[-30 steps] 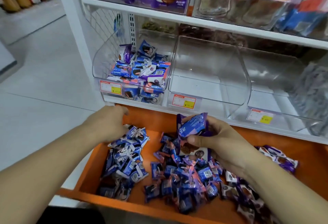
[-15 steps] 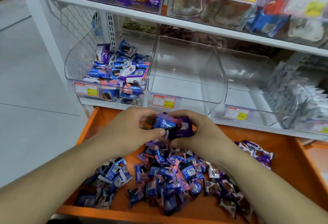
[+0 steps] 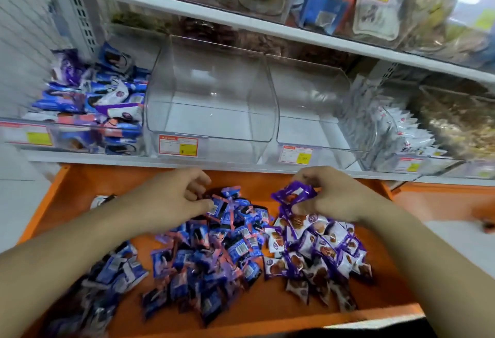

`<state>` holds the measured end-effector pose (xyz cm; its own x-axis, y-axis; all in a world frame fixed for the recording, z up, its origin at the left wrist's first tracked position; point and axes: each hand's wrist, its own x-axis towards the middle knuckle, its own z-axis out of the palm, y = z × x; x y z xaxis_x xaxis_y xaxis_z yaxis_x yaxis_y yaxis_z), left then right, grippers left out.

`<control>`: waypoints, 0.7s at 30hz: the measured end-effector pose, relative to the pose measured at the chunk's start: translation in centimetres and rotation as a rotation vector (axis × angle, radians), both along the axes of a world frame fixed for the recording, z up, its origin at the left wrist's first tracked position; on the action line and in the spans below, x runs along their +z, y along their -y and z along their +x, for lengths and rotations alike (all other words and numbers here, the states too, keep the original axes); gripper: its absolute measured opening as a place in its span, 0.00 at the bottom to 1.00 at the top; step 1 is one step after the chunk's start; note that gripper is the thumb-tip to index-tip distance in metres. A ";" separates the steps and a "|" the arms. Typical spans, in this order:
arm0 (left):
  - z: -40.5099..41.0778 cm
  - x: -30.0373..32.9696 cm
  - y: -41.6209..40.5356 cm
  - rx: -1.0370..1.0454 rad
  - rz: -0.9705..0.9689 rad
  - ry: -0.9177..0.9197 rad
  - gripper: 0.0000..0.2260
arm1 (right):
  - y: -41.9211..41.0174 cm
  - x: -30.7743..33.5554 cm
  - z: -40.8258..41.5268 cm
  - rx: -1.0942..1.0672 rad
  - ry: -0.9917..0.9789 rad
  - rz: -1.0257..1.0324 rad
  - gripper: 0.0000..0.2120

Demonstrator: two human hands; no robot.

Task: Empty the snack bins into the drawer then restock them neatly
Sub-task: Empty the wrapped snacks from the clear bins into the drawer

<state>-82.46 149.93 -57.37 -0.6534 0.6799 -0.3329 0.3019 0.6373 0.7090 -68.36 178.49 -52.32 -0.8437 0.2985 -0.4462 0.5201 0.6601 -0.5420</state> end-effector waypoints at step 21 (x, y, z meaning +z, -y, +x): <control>-4.9 5.1 7.5 0.103 0.145 -0.292 0.15 | 9.5 3.3 -4.7 0.184 -0.337 -0.087 0.14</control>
<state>-87.38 142.39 -52.31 -0.7745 0.6320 -0.0264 0.4448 0.5739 0.6876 -73.02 168.97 -49.07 -0.9831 0.1018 -0.1523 0.1809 0.6701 -0.7199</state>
